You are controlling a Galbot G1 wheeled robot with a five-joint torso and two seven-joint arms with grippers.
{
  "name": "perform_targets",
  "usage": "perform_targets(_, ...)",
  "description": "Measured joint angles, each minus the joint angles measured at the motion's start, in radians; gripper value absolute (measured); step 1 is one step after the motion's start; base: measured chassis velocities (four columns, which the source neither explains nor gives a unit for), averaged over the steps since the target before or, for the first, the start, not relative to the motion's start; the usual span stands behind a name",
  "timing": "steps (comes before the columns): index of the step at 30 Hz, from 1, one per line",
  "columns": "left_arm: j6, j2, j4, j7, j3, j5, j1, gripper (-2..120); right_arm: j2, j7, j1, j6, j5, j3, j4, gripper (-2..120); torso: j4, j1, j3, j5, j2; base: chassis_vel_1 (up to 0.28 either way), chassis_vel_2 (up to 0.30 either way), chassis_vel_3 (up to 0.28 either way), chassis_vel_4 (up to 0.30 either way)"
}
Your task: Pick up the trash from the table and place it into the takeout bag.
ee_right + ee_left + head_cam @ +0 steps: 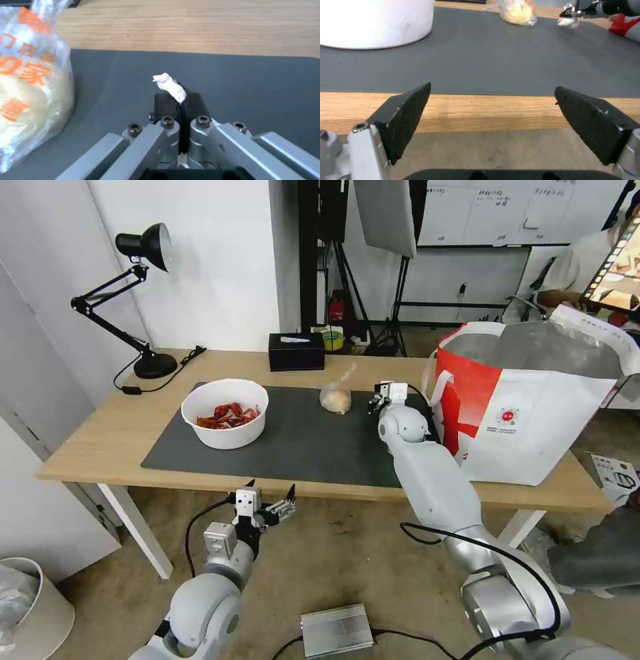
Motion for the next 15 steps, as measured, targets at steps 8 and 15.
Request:
perform_targets(8,-0.015,-0.004,-0.001,-0.001,-0.004,0.000,0.003,100,-0.041,0.026,-0.049,-0.039,0.052,-0.035,0.150,0,0.0000,0.000,0.000,0.0000,0.000,0.000,0.000,0.000,0.000)
perform_targets(15,-0.015,-0.001,-0.003,-0.002,-0.008,-0.001,0.006,100,-0.073,0.051,-0.101,-0.071,0.085,-0.064,0.299,0,0.0001,0.000,0.000,0.0000,0.000,0.000,0.000,0.000,0.000)
